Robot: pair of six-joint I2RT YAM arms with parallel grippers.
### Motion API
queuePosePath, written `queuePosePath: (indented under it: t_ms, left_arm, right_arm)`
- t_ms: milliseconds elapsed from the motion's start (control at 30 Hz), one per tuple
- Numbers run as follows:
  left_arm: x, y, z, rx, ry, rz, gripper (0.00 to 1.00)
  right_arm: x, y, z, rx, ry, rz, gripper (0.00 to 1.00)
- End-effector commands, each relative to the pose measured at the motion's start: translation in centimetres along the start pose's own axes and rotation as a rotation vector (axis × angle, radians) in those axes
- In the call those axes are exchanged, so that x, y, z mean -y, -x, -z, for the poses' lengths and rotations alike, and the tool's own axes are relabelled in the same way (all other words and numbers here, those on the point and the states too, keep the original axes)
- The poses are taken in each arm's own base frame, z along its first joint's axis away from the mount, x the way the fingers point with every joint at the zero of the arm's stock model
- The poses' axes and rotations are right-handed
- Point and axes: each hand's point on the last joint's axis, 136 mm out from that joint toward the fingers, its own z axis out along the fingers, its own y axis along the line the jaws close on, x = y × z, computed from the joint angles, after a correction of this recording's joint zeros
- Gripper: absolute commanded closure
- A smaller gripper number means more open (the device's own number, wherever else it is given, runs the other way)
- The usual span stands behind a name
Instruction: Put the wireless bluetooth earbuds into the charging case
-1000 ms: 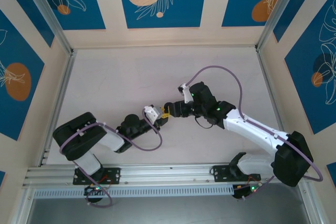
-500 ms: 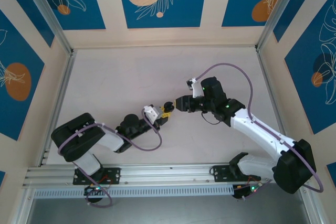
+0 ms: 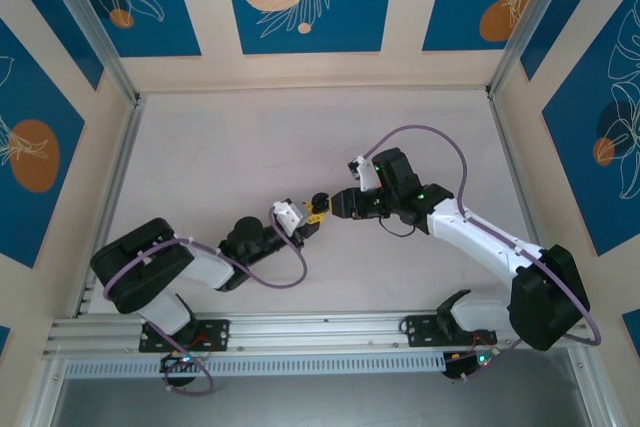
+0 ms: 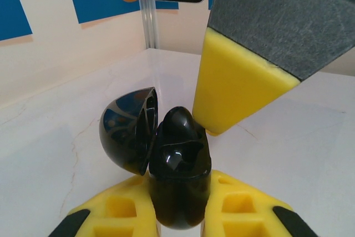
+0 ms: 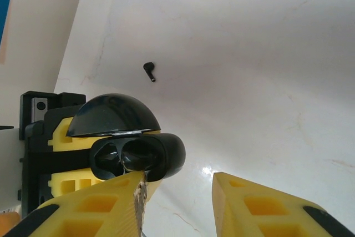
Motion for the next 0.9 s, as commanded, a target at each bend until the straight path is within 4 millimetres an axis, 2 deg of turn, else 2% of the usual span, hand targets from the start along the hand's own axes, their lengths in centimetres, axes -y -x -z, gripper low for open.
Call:
queuePosePath:
  t_ms: [0,567,733,867]
  left_arm:
    - [-0.5,1.0,0.3,0.027,0.014,-0.021,0.86]
    - [-0.4,1.5,0.6,0.014,0.008,-0.042,0.87]
    - [-2.0,1.6,1.1,-0.012,0.1,-0.029,0.86]
    - [-4.3,1.4,1.9,-0.103,0.195,-0.002,0.87]
  right_arm:
    - [-0.6,0.4,0.3,-0.019,0.018,-0.024,0.63]
    - [0.7,-0.3,-0.6,-0.09,-0.063,-0.045,0.64]
    - [-0.8,0.9,0.6,-0.031,-0.018,0.011,0.64]
    - [-1.6,1.4,1.3,-0.021,-0.011,0.031,0.64]
